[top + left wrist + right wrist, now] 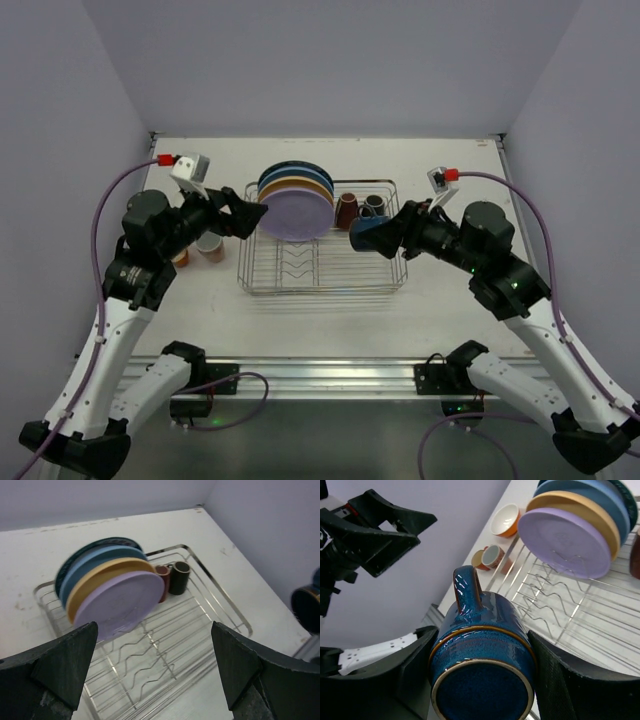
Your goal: Unload the mixed dishes from the dish rack
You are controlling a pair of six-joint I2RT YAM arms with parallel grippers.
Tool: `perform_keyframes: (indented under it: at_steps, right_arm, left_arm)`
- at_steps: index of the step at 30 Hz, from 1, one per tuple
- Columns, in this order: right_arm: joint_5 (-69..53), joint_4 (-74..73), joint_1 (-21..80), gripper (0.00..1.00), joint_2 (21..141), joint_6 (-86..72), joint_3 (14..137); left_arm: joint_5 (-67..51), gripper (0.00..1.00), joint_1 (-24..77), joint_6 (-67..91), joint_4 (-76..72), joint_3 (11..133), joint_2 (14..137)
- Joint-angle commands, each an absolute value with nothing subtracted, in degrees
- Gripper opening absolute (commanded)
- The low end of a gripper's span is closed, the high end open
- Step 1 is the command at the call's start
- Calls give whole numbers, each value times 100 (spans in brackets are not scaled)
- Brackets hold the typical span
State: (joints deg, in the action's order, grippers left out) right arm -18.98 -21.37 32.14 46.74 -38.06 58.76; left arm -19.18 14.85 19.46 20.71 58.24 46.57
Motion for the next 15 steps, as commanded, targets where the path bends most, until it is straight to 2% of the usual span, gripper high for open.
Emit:
perform_keyframes:
  at_steps: [1, 4, 8, 15]
  right_arm:
    - [-2434, -1258, 3199, 0, 4580, -4429, 5915]
    - [-2417, -1125, 3199, 0, 4457, -4658, 5906]
    - [-2566, -854, 3191, 0, 4281, -5070, 5792]
    - [-3445, 289, 3190, 0, 4236, -6108, 5467]
  left_arm:
    - [-2575, 100, 2169, 2153, 1311, 6179, 4746]
    - [-2776, 100, 2785, 2241, 670, 6161, 4851]
    - [-3225, 100, 3444, 2171, -900, 5732, 4782]
    - [-3577, 100, 4130, 1759, -1986, 5071, 4640]
